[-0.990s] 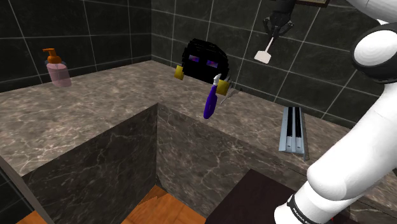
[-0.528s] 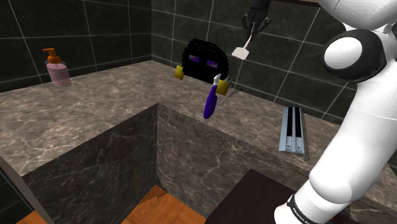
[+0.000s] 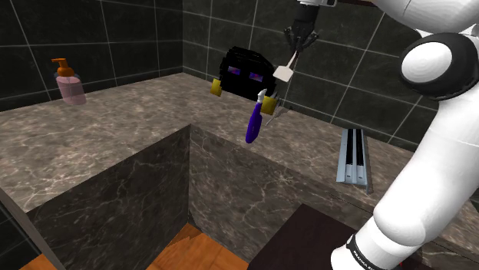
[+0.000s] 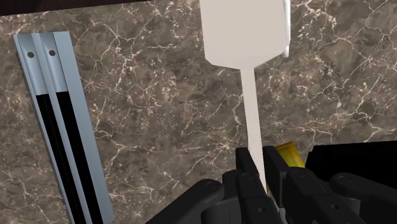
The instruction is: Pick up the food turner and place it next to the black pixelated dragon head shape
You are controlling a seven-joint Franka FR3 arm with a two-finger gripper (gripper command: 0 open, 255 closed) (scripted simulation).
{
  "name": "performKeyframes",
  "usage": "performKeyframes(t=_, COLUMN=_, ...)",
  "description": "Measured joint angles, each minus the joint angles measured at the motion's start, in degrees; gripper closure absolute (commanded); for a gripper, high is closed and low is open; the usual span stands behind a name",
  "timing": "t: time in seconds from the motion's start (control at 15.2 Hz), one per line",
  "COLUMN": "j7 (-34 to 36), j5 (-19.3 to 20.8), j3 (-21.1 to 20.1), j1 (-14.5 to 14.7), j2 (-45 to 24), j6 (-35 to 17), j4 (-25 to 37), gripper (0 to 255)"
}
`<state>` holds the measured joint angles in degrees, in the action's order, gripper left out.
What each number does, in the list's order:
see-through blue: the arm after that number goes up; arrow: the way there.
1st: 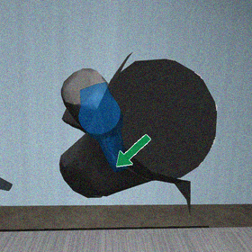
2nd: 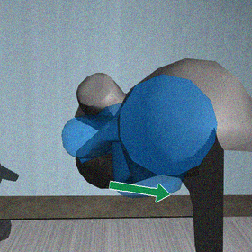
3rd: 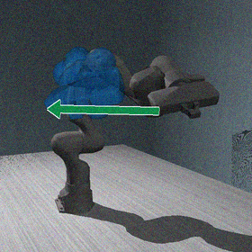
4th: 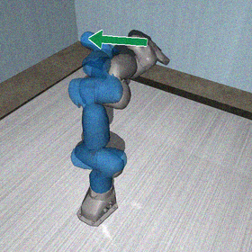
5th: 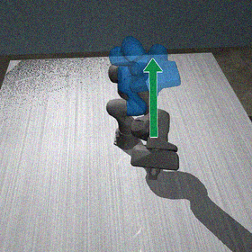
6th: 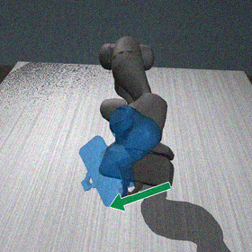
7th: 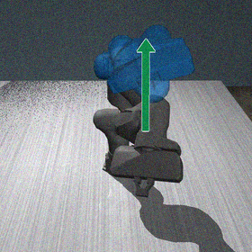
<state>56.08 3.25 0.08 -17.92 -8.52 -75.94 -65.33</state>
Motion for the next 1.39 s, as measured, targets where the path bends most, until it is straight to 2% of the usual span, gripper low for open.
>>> performKeyframes(t=0.53, j7=0.27, j5=-0.08, j3=0.07, j1=-0.13, j2=4.36, j6=-8.05, j4=-12.41, gripper=255)
performKeyframes(t=1.39, j7=1.0, j5=-0.07, j3=0.0, j1=-0.07, j2=8.08, j6=-19.33, j4=-27.43, gripper=255)
